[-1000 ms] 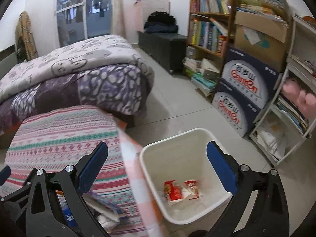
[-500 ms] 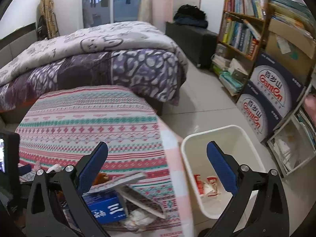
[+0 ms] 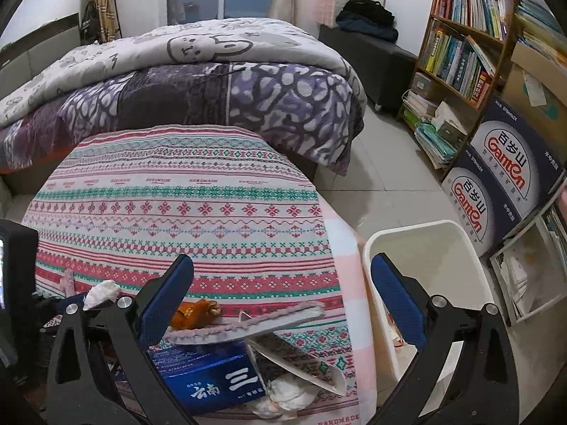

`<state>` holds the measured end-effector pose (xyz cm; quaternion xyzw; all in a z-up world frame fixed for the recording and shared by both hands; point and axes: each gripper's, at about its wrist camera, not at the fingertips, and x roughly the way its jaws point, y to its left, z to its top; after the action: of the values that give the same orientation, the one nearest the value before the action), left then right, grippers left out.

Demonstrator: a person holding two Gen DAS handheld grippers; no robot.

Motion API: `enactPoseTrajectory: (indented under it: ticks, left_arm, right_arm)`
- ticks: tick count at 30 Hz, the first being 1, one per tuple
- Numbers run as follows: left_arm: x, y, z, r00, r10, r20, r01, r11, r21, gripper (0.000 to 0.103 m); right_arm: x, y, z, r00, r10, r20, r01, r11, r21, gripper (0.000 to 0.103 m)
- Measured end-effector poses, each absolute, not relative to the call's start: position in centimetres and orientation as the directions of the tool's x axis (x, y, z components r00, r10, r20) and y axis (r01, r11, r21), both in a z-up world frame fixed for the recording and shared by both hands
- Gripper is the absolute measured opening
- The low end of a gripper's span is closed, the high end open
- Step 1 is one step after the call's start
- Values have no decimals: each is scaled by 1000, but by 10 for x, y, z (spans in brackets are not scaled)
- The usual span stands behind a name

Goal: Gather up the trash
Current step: 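Return both tools to the table and grasp the white tissue with the left tool, then grasp the pink fuzzy strip with the right tool while the left tool holds the tissue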

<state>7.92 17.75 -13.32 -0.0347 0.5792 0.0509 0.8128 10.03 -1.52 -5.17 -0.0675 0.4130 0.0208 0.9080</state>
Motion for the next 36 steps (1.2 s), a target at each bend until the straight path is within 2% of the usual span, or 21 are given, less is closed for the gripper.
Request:
enactPoseTrajectory:
  ticks: [3,10,16,22,24,25,26,28,29,36]
  left_arm:
    - [73,195,-117,360,47,-932,-188,982,-23,32]
    - [49,264,-63,456,136,-880,-399,914,-66,32]
    - [31,321,-46,477,177,-861,-519,847,-113,32]
    - [17,346,-43,483,186,-856,-571,808,-147,32]
    - [13,351,-45,481,186,-857,-574,805,-148,32]
    - [12,354,-46,480,184,-858,-576,803,-150,32]
    - [11,356,-46,479,183,-858,-578,801,-152,32]
    - [8,361,-48,478,182,-859,-583,797,-155,32]
    - [8,362,-48,477,183,-860,-586,795,-156,32]
    - [4,363,-45,486,192,-853,-591,790,-160,32]
  right_arm:
    - [103,-9,-56,647,1,-762,-117,988,-98,96]
    - [94,45,-74,585,112,-803,-308,947,-93,96]
    - [77,126,-106,448,200,-871,-481,875,-47,96]
    - [63,185,-138,379,183,-907,-570,818,-73,95]
    - [59,198,-145,363,186,-913,-595,800,-74,85]
    - [58,202,-148,343,189,-920,-604,795,-61,73]
    - [59,205,-149,331,204,-921,-604,796,-41,70]
    - [60,208,-146,321,232,-918,-603,798,-10,51]
    - [60,209,-143,323,236,-917,-601,799,-6,23]
    - [69,197,-109,372,283,-884,-561,828,29,22]
